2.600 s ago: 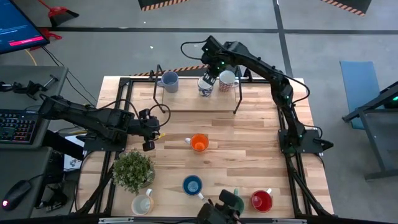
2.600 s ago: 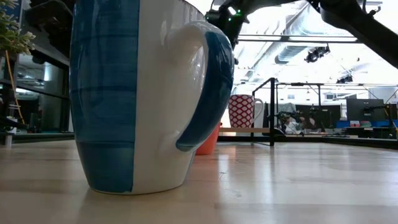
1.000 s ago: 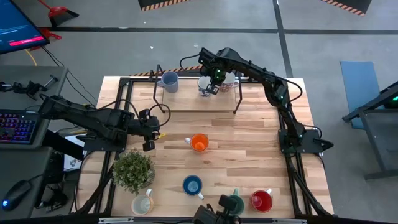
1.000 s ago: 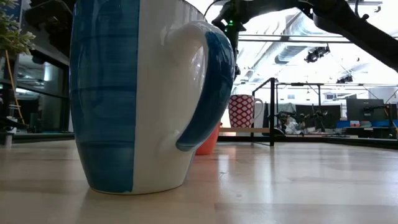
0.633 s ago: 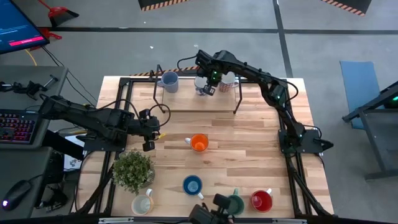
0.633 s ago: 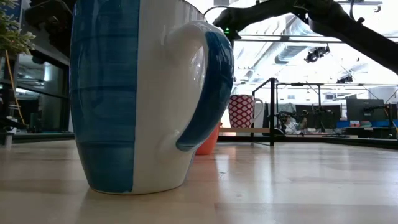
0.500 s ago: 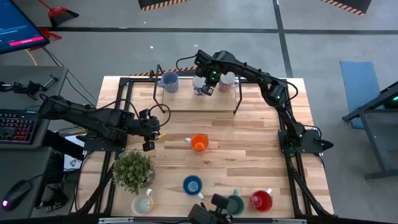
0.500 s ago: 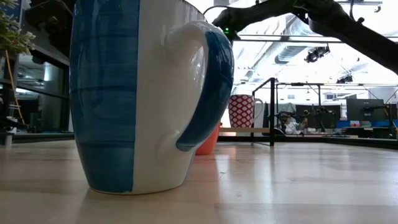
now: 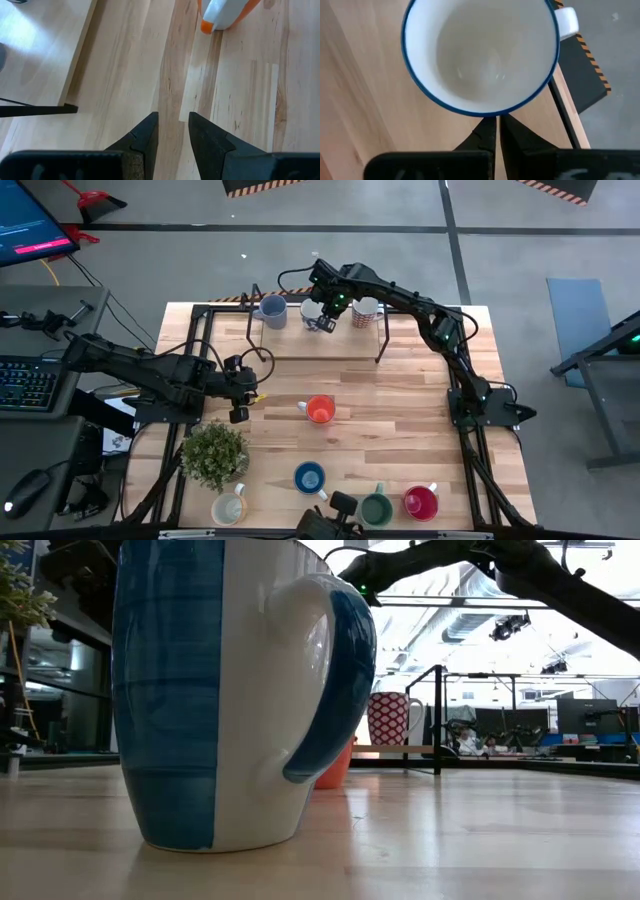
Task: Place coffee mugs
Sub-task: Put the blue white floral mug on the shelf
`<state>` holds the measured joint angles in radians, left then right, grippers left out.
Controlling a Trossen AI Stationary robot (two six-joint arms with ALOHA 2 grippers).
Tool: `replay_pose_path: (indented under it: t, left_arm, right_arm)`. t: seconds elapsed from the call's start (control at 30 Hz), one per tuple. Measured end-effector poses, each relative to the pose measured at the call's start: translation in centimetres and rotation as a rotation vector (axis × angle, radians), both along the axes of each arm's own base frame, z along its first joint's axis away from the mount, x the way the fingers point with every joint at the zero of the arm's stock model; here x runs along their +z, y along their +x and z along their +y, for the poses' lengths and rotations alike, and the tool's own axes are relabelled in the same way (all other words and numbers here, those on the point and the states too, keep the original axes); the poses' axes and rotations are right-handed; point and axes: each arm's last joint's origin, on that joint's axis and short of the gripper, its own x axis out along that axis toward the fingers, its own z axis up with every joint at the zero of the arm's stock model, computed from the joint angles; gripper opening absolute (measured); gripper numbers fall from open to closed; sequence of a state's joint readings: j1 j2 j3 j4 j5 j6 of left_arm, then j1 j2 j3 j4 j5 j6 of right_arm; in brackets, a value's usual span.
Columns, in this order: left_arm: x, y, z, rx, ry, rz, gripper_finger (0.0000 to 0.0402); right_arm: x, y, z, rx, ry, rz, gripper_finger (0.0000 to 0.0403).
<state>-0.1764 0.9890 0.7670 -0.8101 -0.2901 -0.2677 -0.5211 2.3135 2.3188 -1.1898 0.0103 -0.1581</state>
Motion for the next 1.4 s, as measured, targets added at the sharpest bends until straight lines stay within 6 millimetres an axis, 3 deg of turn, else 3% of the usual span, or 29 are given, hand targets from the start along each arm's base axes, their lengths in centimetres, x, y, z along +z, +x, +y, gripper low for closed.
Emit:
replay_pose_path:
  t: [0.3,0.63,1.4]
  left_arm:
    - [0.0,0.0,0.0,0.001,0.0,0.0,0.0099]
    - [0.0,0.0,0.0,0.0,0.0,0.0,0.0099]
    - [0.0,0.0,0.0,0.0,0.0,0.0,0.0099]
  right_arm:
    - [0.2,0.9,0.7,0.032,0.002,-0.054,0.0002]
    - [-0.1,0.3,0.9,-0.029,-0.046,0.046,0.0002]
    - [0.5,1.6,0.7,-0.025,-0.065,-0.099,0.0002]
